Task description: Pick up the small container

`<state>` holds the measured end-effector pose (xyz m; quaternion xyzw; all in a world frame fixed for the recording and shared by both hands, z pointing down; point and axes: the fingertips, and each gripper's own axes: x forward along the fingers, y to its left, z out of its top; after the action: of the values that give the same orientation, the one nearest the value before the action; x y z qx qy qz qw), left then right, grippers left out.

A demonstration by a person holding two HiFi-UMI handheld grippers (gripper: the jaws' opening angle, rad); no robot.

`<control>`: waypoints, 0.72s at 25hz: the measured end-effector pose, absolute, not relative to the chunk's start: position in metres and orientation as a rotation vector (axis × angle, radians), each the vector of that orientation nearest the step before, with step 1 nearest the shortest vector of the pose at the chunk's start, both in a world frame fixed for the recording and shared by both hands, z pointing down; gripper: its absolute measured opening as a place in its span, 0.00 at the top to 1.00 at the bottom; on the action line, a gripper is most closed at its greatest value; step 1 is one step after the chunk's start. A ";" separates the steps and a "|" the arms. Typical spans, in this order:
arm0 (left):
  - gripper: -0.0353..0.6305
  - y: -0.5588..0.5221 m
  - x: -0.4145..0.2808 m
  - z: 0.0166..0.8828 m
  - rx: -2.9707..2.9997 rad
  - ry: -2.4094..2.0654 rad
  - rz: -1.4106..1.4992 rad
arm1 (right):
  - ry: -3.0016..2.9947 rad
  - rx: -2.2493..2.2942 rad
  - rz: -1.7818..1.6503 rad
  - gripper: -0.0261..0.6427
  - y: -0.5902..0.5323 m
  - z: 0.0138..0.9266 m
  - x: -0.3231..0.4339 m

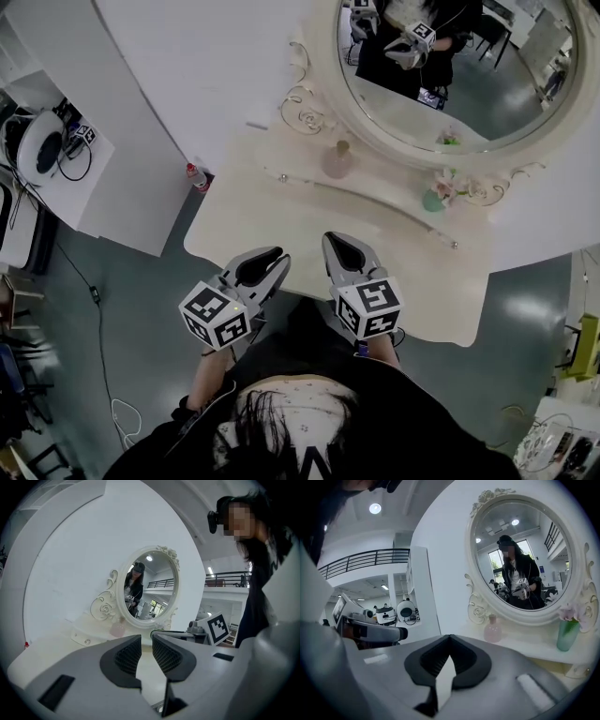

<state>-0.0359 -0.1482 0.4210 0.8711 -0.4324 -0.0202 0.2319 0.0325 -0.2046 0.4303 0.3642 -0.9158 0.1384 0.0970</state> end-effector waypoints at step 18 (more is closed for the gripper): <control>0.85 -0.212 0.006 0.431 2.367 -1.182 0.000 | -2.722 1.066 0.361 0.95 -0.290 0.438 0.072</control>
<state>0.0062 -0.2119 0.4310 0.8674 -0.4329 -0.0002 0.2453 0.0717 -0.2904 0.4379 0.3601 -0.9197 0.1220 0.0977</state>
